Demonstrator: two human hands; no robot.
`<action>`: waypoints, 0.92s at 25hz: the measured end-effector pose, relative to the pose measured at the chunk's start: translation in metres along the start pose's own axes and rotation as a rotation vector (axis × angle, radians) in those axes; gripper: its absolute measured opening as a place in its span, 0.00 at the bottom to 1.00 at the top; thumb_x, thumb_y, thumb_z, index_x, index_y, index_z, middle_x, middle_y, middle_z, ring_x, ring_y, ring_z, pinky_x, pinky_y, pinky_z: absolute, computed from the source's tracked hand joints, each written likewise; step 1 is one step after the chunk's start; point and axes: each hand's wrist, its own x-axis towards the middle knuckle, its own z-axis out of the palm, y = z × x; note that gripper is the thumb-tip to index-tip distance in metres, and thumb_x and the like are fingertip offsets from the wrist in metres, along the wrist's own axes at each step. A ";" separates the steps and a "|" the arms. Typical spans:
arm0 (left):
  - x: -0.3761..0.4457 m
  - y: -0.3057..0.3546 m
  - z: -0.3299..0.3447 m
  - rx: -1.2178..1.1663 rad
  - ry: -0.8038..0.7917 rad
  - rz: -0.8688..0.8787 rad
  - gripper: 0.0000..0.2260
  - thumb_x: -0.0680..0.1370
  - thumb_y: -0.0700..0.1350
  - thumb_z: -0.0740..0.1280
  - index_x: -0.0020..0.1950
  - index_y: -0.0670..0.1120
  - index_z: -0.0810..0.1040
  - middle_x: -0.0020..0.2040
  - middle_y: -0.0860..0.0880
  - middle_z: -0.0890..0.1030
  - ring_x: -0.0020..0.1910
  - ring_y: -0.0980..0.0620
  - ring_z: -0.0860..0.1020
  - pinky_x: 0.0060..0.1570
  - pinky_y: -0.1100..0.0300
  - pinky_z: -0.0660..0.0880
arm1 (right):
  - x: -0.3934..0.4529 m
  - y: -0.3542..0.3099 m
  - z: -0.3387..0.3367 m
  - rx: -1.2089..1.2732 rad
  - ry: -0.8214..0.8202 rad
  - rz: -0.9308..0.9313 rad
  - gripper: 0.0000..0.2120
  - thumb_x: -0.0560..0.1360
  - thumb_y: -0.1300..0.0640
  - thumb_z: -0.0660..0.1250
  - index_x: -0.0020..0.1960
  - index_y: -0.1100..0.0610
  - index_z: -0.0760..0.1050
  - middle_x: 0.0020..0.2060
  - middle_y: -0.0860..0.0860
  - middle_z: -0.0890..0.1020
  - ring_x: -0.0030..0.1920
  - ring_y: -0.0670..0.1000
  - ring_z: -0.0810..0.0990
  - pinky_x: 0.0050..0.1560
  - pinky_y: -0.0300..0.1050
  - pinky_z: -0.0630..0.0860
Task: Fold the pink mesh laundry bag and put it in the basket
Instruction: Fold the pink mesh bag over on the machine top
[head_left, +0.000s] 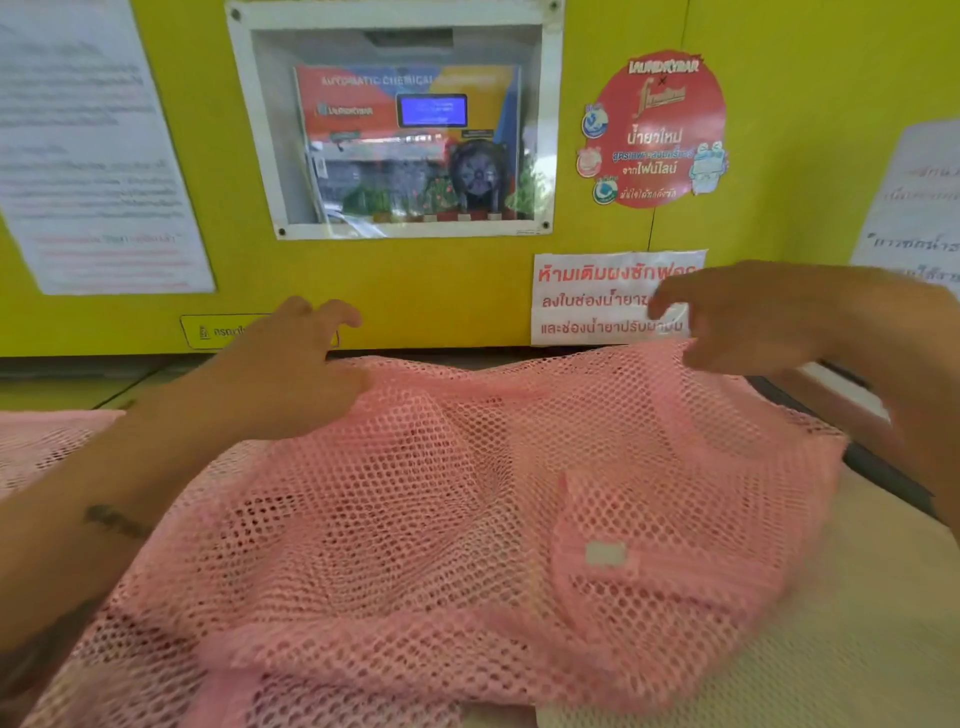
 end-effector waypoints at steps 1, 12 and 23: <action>-0.007 0.000 -0.003 0.074 -0.109 -0.089 0.22 0.77 0.57 0.64 0.69 0.52 0.69 0.68 0.45 0.70 0.64 0.44 0.72 0.63 0.50 0.70 | 0.004 -0.021 -0.002 0.049 -0.044 -0.087 0.22 0.76 0.54 0.65 0.68 0.44 0.67 0.55 0.43 0.70 0.54 0.48 0.70 0.57 0.44 0.69; -0.050 -0.027 0.011 -0.392 -0.244 0.004 0.23 0.74 0.43 0.71 0.62 0.58 0.65 0.45 0.56 0.81 0.37 0.62 0.77 0.42 0.62 0.72 | 0.117 -0.176 0.019 0.353 -0.002 -0.499 0.18 0.80 0.60 0.56 0.65 0.52 0.77 0.68 0.52 0.75 0.64 0.52 0.73 0.63 0.47 0.69; -0.089 -0.060 0.008 0.194 -0.183 -0.169 0.11 0.74 0.55 0.64 0.51 0.51 0.77 0.53 0.49 0.76 0.56 0.46 0.73 0.56 0.48 0.74 | 0.110 -0.214 0.047 0.075 -0.147 -0.592 0.10 0.74 0.60 0.62 0.50 0.55 0.81 0.47 0.52 0.83 0.45 0.51 0.79 0.42 0.47 0.76</action>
